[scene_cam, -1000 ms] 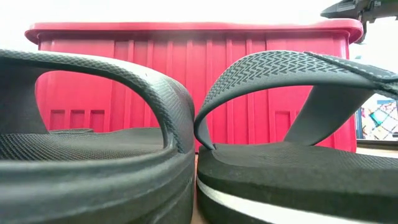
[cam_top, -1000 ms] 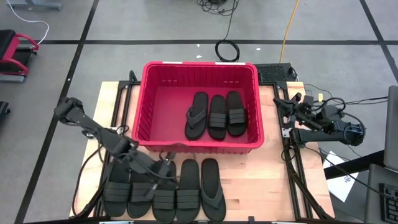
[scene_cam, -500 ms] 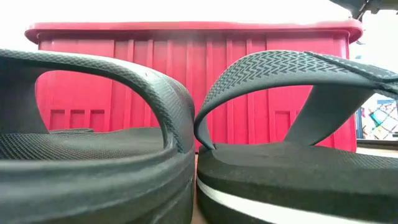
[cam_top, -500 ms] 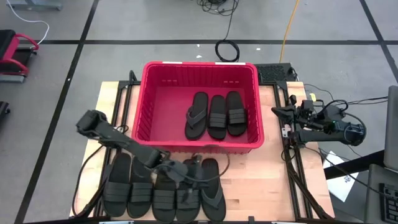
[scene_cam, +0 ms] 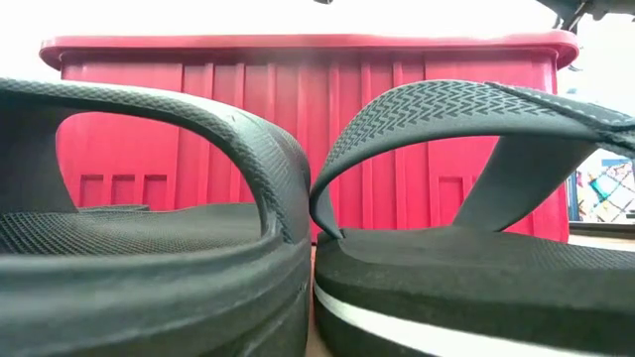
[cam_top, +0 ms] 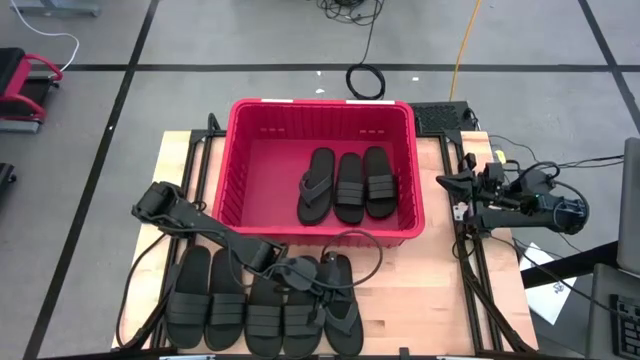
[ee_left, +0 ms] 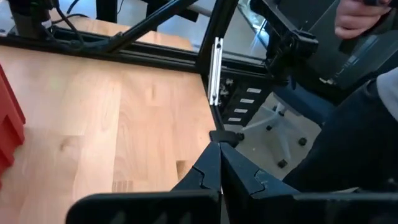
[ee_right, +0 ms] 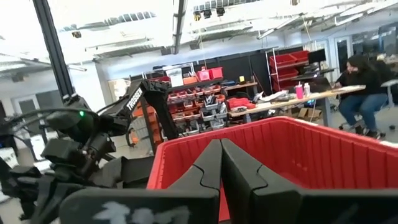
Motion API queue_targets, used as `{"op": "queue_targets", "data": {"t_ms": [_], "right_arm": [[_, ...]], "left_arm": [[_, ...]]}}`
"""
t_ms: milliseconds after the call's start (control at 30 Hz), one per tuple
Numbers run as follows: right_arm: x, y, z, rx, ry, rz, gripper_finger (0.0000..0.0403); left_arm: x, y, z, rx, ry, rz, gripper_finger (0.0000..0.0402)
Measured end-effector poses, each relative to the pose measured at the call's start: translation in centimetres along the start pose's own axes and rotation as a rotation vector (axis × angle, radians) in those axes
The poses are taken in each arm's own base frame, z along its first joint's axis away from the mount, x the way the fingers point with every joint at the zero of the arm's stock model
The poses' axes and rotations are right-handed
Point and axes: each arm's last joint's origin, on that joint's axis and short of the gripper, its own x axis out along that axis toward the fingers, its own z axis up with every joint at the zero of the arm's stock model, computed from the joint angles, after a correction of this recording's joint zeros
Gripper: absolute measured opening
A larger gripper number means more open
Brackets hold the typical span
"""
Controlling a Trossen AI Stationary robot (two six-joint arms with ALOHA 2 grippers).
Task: Pick and place slides into bin
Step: Put the flip flop into the bin
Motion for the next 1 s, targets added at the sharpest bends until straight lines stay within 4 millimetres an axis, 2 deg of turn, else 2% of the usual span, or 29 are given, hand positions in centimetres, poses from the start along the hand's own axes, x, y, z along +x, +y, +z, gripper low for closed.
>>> {"op": "queue_targets", "data": {"t_ms": [367,700,1000], "right_arm": [[0.0,-0.01,0.0,-0.034,-0.001,-0.003,0.0],[0.0,-0.02,-0.01,-0.051,-0.001,-0.006,0.0],[0.0,-0.01,0.0,-0.026,-0.001,-0.005,0.0]], "left_arm": [[0.01,0.42,0.18,0.06,-0.007,0.013,0.0021],[0.01,0.41,0.17,0.06,-0.007,0.014,0.0002],[0.01,0.42,0.16,0.06,-0.007,0.015,0.0029]]}}
